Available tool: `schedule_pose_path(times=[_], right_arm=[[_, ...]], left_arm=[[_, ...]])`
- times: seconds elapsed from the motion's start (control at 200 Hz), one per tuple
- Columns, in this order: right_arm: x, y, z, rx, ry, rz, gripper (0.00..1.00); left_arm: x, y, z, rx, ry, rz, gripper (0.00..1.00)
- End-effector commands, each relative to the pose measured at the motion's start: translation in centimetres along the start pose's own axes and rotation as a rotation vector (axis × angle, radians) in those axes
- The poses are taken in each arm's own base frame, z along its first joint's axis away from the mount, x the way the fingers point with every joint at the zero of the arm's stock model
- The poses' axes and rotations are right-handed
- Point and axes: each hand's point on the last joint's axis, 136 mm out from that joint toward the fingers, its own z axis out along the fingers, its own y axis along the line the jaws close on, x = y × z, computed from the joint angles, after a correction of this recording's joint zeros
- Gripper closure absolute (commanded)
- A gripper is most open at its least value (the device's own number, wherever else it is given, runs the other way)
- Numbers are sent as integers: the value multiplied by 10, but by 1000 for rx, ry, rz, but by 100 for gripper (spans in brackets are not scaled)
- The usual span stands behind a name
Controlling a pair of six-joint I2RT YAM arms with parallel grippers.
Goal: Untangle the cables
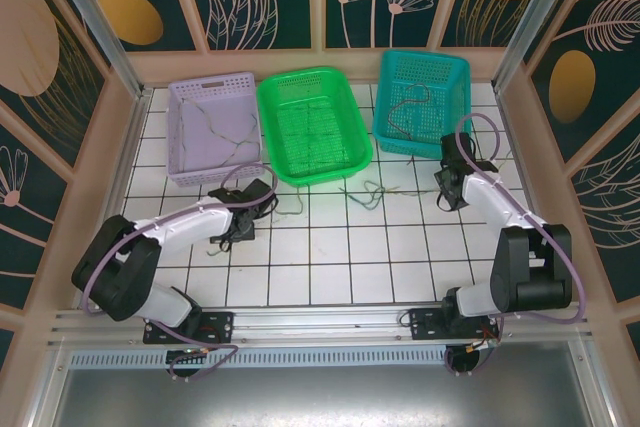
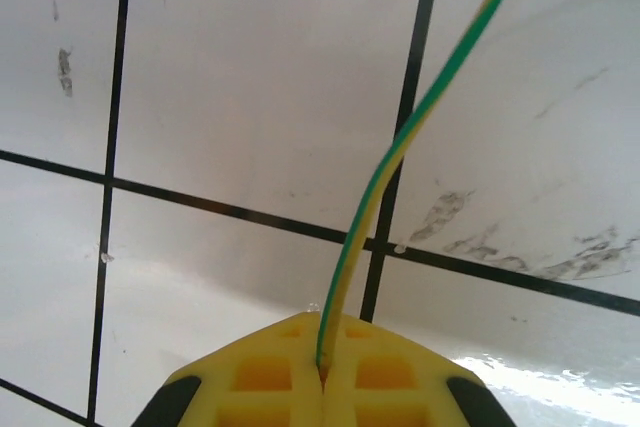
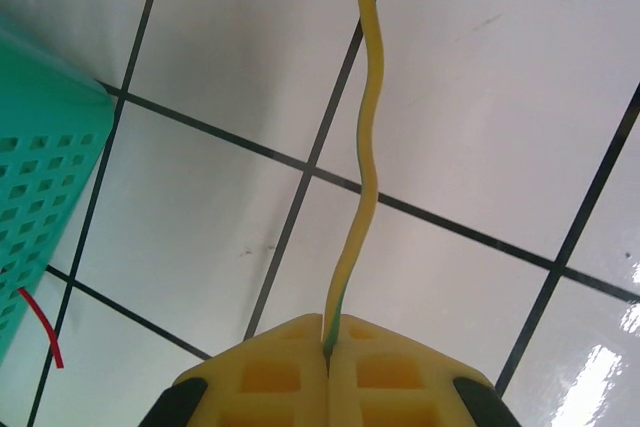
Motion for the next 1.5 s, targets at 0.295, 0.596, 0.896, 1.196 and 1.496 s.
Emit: schedule_pose_path(times=[0.295,0.596,0.896,1.196,1.496], right_arm=[[60,33,8,-46,192,-128,97],[75,54,-22,-111,222,-168,27],[106,49,-102,-290,393,-154,20],[105,37,-140,-440,525,-223,17],[124,20,-132,-442,663,-237,46]], left_arm=[[-21,-69,-73,470,3,171,100],[48,-132,-137,874,180,443,100],[11,-175,-197,1044,91,432,100],[-8,-183,-187,945,35,524,100],[-16,-185,-176,890,-3,546,100]])
